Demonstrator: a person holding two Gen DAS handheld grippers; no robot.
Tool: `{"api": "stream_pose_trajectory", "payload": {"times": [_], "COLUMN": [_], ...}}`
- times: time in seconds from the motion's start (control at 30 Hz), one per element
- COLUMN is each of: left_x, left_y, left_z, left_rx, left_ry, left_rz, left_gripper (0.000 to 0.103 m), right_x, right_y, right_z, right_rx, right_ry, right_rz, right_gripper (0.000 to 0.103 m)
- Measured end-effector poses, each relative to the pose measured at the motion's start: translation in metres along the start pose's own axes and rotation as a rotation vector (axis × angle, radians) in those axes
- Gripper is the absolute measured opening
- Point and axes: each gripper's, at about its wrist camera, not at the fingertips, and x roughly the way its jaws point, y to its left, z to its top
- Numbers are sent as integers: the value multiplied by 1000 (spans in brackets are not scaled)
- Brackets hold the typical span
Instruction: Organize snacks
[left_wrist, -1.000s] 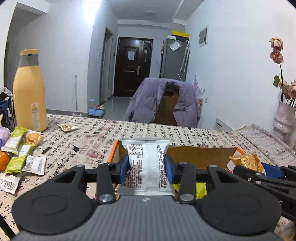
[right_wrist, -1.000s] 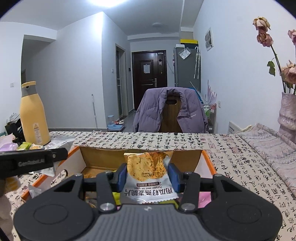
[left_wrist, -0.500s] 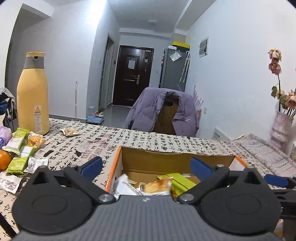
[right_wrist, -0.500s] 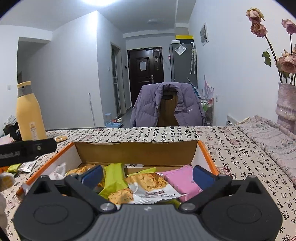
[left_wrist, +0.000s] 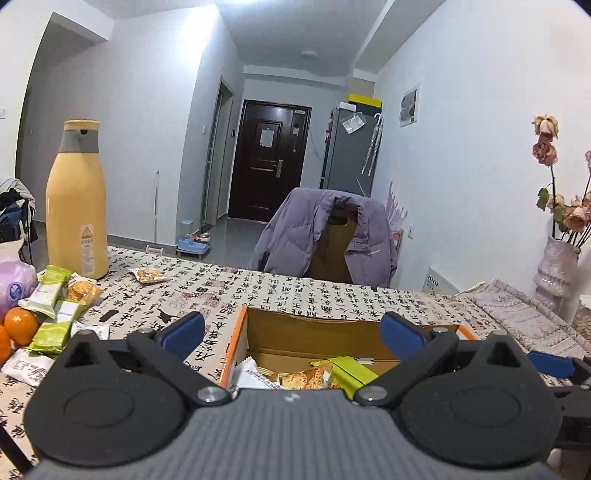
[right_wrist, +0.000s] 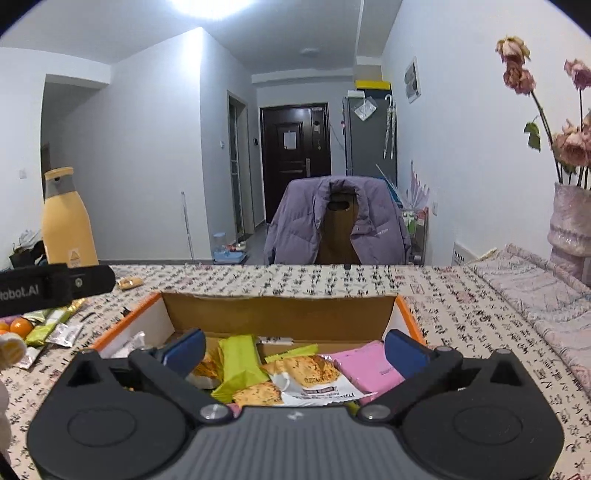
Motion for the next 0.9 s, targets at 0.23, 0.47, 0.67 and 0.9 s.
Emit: {"api": "stream_pose_trajectory", "payload": {"times": [0.23, 0.47, 0.67, 0.9], "left_x": [-33, -71, -100, -126], "left_y": [7, 11, 17, 24], "left_z": [-5, -25, -47, -75], "left_rx": [11, 48, 67, 93], "left_ry": [-1, 18, 42, 81], "left_rz": [-1, -10, -15, -12], "left_gripper": [103, 103, 103, 103], "right_x": [-31, -70, -100, -128], "right_y": [0, 0, -1, -2], "right_z": [-5, -26, -49, -75], "right_rx": [3, 0, -4, 8], "right_ry": [-12, -1, 17, 52], "right_rz": [-3, -3, 6, 8], "right_gripper": [103, 103, 103, 103]}}
